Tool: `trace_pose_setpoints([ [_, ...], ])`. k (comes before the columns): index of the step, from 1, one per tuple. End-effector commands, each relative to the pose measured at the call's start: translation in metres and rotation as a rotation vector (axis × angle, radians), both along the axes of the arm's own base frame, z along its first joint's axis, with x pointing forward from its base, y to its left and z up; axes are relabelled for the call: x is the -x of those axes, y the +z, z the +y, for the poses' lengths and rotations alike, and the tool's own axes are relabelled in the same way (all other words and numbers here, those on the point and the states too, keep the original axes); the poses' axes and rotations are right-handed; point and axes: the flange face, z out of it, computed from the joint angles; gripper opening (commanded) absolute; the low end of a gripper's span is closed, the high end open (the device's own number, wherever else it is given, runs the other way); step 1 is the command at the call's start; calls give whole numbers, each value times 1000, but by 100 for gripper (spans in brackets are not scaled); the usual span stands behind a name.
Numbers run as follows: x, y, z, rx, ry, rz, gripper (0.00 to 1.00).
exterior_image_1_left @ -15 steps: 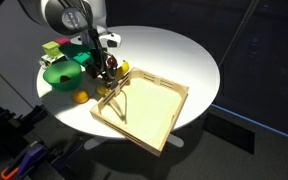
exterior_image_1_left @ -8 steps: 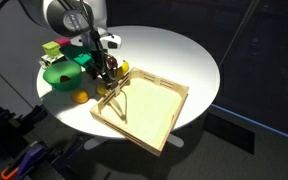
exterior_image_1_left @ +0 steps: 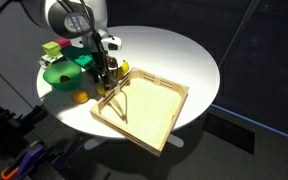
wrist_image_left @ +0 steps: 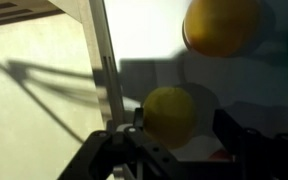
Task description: Put the smaller yellow plastic fruit in the bowl and then put the yellow block in the crate
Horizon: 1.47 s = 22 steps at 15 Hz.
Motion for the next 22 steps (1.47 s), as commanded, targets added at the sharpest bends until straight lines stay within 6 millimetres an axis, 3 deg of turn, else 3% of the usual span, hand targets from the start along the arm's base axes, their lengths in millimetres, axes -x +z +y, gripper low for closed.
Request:
trace_pose_setpoints([
  [1, -6, 0, -5, -1, 13, -13, 42],
  [3, -8, 3, -5, 7, 7, -12, 30],
  [10, -9, 29, -6, 5, 6, -4, 30],
  [18, -11, 89, 7, 5, 33, -22, 30],
  [22, -9, 114, 25, 17, 86, -18, 30],
])
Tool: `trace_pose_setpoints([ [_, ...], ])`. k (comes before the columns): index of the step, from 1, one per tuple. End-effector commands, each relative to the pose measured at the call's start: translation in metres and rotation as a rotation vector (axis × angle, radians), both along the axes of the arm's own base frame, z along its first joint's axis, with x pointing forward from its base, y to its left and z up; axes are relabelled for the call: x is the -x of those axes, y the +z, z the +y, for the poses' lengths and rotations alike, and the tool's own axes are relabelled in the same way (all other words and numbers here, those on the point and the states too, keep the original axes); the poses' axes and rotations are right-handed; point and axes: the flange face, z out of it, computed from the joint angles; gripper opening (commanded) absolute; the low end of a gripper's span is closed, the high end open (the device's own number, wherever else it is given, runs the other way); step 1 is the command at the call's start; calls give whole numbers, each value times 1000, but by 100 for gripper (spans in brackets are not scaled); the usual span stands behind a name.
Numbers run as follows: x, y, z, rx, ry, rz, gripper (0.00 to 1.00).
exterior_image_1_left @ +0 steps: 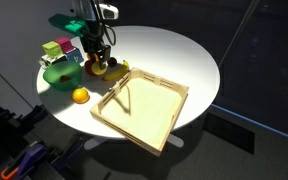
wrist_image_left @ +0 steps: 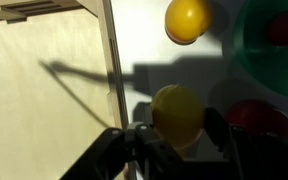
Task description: Put the smaller yellow plastic fruit in the bowl and then put the yellow block in the crate
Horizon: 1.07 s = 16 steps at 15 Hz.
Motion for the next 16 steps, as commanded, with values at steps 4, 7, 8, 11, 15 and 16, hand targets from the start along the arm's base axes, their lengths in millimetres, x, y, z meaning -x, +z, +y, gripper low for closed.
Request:
trace_pose_setpoints([
  [4, 11, 36, 33, 27, 124, 0, 30],
  [7, 16, 41, 50, 32, 192, -11, 30],
  [8, 20, 42, 56, 33, 219, -12, 30],
  [11, 29, 44, 72, 45, 290, -14, 30],
  [15, 44, 45, 89, 40, 389, -13, 30],
  [16, 48, 44, 93, 34, 411, -12, 30],
])
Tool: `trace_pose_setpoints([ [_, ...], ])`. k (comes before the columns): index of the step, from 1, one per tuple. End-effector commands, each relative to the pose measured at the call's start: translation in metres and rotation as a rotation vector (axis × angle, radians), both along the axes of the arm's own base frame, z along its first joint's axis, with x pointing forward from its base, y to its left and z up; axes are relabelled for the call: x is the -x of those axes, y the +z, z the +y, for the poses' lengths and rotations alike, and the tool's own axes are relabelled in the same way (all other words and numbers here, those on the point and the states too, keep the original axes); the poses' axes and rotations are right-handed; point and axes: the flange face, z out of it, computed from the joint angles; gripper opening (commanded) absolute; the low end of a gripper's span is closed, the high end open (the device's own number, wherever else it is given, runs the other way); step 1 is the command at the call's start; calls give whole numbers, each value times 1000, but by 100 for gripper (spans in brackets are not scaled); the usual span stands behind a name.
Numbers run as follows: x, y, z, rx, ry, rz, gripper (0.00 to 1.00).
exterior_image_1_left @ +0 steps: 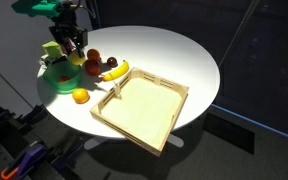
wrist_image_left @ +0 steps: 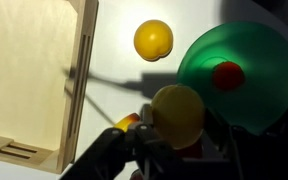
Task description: Put the smaller yellow plastic fruit in the bowl and then put the yellow block in the crate
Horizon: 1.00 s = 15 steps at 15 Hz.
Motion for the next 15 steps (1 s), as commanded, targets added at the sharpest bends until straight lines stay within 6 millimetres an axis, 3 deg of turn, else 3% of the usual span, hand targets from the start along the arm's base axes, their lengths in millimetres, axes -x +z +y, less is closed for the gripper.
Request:
trace_pose_setpoints([
  [1, 18, 7, 10, -4, 100, -12, 30],
  [10, 45, -16, 47, -42, 242, -3, 30],
  [15, 57, -30, 58, -59, 265, -39, 30],
])
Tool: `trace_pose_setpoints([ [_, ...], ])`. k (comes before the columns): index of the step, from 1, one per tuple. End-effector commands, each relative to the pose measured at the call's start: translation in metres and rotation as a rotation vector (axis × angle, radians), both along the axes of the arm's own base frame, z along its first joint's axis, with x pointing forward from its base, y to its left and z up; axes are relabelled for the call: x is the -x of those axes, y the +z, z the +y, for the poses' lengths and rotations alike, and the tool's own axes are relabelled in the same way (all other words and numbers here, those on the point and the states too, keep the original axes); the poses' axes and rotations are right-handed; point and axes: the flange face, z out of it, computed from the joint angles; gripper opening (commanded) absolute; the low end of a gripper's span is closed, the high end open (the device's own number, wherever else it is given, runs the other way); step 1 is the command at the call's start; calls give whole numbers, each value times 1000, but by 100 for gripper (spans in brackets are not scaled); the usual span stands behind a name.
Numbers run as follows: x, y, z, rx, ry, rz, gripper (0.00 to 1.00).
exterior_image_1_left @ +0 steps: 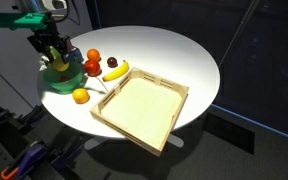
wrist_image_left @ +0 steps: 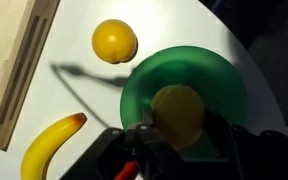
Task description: Put the smaller yellow plastic fruit in the bowl and then put the yellow block in the crate
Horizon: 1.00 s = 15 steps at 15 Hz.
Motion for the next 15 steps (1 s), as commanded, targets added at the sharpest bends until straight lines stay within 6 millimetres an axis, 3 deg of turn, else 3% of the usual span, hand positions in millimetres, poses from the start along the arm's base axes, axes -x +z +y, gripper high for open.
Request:
trace_pose_setpoints([
  [1, 10, -6, 4, -27, 20, -29, 30],
  [11, 25, -39, -3, -41, -7, -7, 30],
  [12, 25, -41, -3, -40, -10, -6, 80],
  [13, 24, -42, -4, -39, -12, -3, 81],
  [15, 24, -44, -5, -36, -17, 1, 95],
])
